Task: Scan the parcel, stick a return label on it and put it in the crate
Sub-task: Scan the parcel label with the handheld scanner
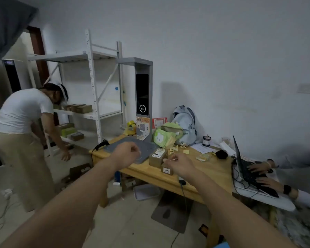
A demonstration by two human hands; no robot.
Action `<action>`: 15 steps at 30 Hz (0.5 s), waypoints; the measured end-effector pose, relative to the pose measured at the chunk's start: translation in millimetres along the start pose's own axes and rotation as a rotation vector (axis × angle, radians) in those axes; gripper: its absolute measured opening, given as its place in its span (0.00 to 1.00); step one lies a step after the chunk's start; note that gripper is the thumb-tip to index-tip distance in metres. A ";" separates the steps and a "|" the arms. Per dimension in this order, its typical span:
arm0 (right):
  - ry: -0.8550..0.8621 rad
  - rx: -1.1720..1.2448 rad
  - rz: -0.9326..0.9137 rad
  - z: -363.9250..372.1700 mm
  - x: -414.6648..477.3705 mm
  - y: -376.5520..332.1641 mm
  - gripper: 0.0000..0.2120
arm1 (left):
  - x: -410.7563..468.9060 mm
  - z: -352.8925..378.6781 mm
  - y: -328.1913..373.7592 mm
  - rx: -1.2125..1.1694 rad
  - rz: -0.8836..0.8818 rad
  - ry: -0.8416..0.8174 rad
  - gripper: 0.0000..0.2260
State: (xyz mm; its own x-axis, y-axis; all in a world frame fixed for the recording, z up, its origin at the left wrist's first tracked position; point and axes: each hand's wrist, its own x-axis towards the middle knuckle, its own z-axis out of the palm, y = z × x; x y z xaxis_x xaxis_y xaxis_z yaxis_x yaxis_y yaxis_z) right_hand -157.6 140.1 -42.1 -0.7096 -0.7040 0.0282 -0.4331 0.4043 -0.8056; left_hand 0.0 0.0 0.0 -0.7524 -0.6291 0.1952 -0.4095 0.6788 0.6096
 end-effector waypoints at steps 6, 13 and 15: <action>-0.009 0.017 -0.014 13.2 42.8 -6.9 0.12 | 28.0 10.0 -18.4 -0.035 -0.021 -0.071 0.16; -0.013 -0.086 -0.057 10.0 122.8 -11.6 0.16 | 108.3 11.6 -37.9 -0.037 -0.065 -0.088 0.11; -0.015 -0.096 -0.083 8.1 151.7 -16.8 0.17 | 135.4 10.5 -37.5 0.009 -0.057 -0.106 0.15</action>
State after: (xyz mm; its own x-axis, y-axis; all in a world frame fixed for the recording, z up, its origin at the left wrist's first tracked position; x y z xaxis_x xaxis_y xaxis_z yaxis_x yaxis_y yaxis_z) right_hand -253.4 21.8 -29.0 -0.6607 -0.7460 0.0829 -0.5417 0.3975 -0.7406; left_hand -91.9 -106.7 -4.5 -0.7777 -0.6238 0.0779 -0.4574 0.6464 0.6107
